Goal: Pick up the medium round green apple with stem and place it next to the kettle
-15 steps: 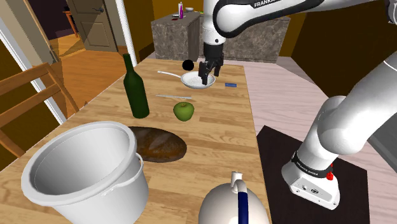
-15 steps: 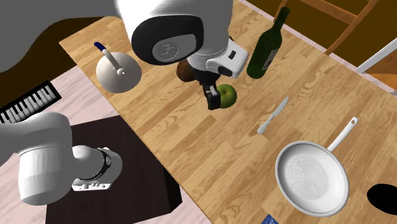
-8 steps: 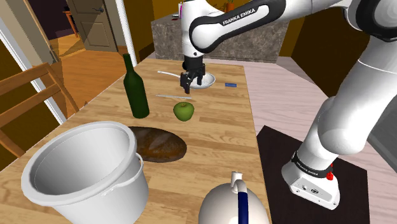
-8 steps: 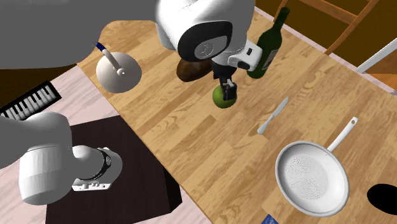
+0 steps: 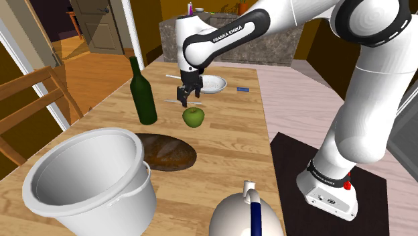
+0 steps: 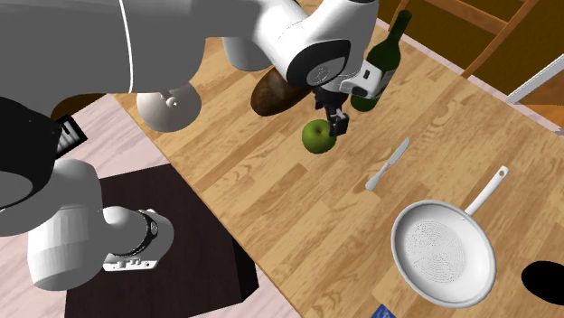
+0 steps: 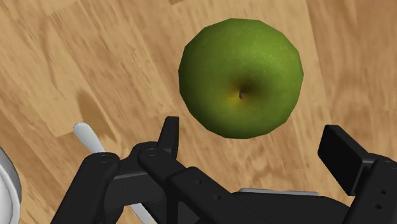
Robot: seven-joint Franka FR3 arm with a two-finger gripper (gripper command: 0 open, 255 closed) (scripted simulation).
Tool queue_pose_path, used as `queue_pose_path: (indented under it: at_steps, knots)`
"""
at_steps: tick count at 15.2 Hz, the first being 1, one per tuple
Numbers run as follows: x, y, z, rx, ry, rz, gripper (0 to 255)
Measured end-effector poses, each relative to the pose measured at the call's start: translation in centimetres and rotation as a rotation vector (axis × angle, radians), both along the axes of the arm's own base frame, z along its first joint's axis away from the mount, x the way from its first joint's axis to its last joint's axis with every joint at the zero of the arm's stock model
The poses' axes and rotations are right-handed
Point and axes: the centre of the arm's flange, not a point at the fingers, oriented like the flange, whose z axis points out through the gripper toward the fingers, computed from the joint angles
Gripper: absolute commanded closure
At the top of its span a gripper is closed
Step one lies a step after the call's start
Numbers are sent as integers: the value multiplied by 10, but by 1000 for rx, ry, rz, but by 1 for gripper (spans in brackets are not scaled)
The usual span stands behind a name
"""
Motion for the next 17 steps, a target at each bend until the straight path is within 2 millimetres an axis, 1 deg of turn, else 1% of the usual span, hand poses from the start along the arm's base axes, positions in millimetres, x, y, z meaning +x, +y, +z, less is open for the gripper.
queue_pose_path:
  at_steps: [5,11,12,17]
  knots:
    - [1,-1,-26,0,0,0,0]
    - [1,-1,-29,0,0,0,0]
    - [1,-1,-29,0,0,0,255]
    - [1,-1,-29,0,0,0,255]
